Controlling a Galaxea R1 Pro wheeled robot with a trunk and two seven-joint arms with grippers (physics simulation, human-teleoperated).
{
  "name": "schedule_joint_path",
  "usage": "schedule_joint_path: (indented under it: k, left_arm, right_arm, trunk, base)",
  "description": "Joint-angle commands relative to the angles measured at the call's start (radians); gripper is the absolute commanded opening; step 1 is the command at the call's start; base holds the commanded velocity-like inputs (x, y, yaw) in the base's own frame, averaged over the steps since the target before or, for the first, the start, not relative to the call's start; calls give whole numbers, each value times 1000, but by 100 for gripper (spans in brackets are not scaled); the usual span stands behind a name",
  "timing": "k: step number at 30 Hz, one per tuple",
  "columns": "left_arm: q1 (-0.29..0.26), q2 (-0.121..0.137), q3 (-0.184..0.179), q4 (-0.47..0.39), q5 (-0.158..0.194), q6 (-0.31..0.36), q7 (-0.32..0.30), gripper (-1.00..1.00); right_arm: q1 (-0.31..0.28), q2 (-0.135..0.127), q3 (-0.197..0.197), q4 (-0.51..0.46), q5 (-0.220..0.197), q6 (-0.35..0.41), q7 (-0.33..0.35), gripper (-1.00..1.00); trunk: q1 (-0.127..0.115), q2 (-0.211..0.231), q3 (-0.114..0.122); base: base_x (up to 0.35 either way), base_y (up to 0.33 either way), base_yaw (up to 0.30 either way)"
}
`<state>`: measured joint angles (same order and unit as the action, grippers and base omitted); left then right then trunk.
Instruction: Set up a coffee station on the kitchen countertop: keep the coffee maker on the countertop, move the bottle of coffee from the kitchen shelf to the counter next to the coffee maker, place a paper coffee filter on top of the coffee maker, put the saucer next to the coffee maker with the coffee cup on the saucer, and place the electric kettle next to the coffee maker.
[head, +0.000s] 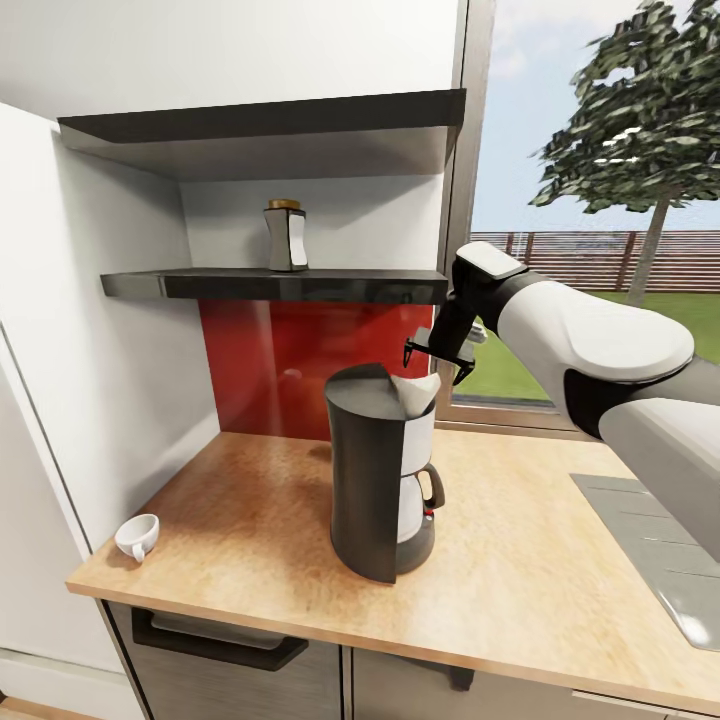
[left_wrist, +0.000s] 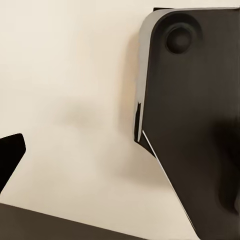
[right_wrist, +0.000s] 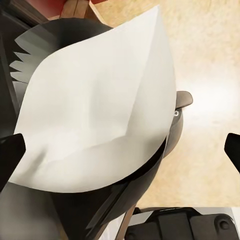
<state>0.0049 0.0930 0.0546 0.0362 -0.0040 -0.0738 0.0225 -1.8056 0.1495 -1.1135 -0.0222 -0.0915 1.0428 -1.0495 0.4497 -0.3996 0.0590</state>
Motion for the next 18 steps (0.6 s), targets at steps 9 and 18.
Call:
schedule_joint_path:
  k: [9, 18]
  left_arm:
    - [0, -1, 7, 1, 0, -7, 2, 100]
    - [0, 0, 7, 1, 1, -8, 2, 100]
  right_arm:
    - [0, 0, 1, -2, -10, 3, -9, 100]
    - [0, 1, 2, -2, -10, 3, -9, 100]
  trunk:
    - [0, 0, 0]
    - [0, 0, 0]
  base:
    - [-132, 0, 0]
    - [-158, 0, 0]
